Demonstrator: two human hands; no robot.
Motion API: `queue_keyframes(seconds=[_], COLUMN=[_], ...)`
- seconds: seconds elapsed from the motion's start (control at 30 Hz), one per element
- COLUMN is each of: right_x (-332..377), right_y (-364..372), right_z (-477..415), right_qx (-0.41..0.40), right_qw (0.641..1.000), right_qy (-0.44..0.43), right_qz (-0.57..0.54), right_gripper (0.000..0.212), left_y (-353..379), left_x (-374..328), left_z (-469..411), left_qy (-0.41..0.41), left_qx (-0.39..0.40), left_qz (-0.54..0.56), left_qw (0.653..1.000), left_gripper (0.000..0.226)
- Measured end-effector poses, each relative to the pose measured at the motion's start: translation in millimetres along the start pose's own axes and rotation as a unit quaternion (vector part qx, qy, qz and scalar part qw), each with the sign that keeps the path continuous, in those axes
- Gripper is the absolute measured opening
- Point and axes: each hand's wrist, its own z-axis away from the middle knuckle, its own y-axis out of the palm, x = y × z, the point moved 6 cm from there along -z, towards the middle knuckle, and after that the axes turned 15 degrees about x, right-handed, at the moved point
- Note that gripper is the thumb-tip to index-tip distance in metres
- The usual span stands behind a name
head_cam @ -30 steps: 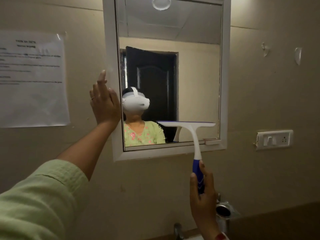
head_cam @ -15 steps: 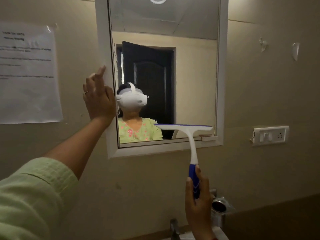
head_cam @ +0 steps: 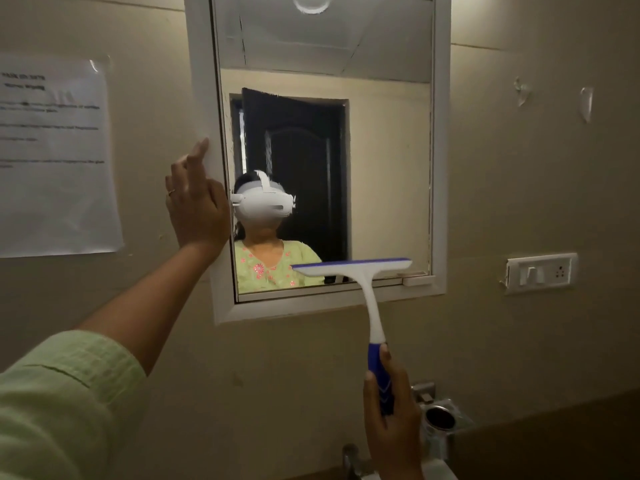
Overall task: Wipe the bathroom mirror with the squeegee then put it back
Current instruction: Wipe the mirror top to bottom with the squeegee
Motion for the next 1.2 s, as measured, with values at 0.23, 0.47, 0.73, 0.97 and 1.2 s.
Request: queue_keyframes(seconds=[0.23,0.47,0.73,0.97,1.2], right_x=[13.7,6.0,16.5,11.8,18.0], right_y=[-11.8,-6.2,-17.7,-19.0,-27.9], right_z=[-17.9,7.9,-8.0,3.6,-11.0], right_qx=[-0.003,-0.017,-0.024,-0.023,-0.006], right_qw=[1.0,0.997,0.999,0.998,0.999], right_qy=[-0.002,0.041,0.025,0.051,0.042], right_qz=[-0.03,-0.066,-0.038,-0.042,-0.029], right_gripper=[0.04,0.039,0.036,0.038,0.041], left_y=[0.6,2.1,2.0,2.4,2.0], left_x=[0.8,3.5,4.4,5.5,4.2], left_z=[-0.1,-0.9,0.6,0.1,-1.8], left_qy=[0.0,-0.008,-0.024,-0.036,-0.022], left_qx=[0.007,0.009,0.005,0.011,0.01], left_qz=[0.0,0.001,0.002,0.005,-0.002], left_qw=[1.0,1.0,1.0,0.999,1.0], left_gripper=[0.052,0.054,0.056,0.057,0.055])
